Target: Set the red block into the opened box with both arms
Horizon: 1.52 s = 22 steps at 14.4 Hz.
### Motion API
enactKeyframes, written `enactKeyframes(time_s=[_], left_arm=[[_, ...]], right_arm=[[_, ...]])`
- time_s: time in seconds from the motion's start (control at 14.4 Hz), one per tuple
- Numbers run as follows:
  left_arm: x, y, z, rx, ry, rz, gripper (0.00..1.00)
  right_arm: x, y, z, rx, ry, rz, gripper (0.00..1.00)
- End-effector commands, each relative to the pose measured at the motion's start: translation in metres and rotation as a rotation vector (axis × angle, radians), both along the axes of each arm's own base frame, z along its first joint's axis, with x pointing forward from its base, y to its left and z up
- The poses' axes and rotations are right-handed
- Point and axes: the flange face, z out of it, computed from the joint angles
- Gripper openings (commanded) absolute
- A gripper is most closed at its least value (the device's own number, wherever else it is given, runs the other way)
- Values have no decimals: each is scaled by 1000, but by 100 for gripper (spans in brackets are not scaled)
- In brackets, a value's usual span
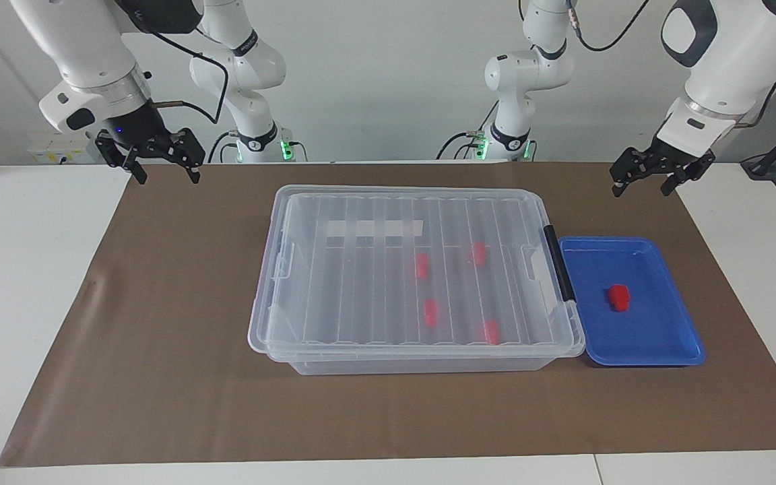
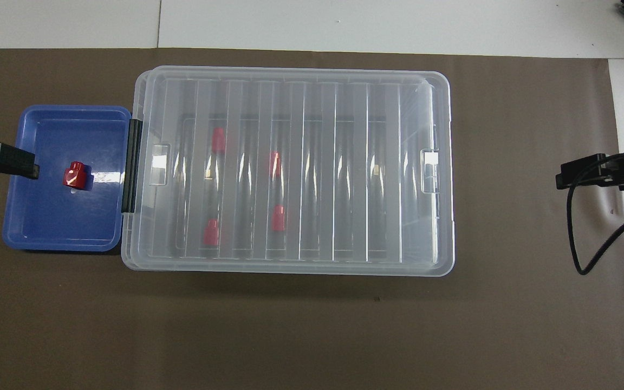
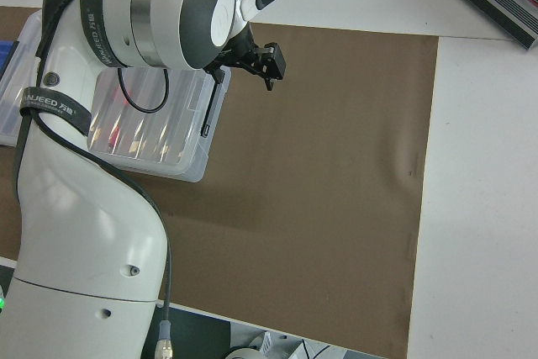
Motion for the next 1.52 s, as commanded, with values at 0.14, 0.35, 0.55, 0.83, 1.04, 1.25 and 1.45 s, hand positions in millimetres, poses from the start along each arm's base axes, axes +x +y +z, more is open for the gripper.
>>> enactKeyframes(time_s=[0.14, 0.35, 0.55, 0.83, 1.04, 1.25, 1.45], left_arm=[[-2, -4, 4, -7, -15, 10, 100], [-2, -4, 4, -7, -15, 10, 100], [-3, -3, 3, -7, -13, 12, 100], [-3, -2, 4, -7, -15, 3, 100], [-6, -1, 6, -6, -10, 7, 100], [-7, -1, 7, -6, -15, 17, 100], [-8, 3, 6, -6, -4, 14, 100]], right_arm=[[-3, 0, -3, 8, -31, 14, 100], [6, 31, -33, 13, -101, 34, 100], [19, 65, -71, 24, -146, 9, 100], [38, 98, -125, 24, -150, 57, 100], [41, 99, -152, 23, -149, 58, 100], [42, 111, -168, 22, -144, 80, 100], [42, 113, -170, 23, -149, 85, 100]])
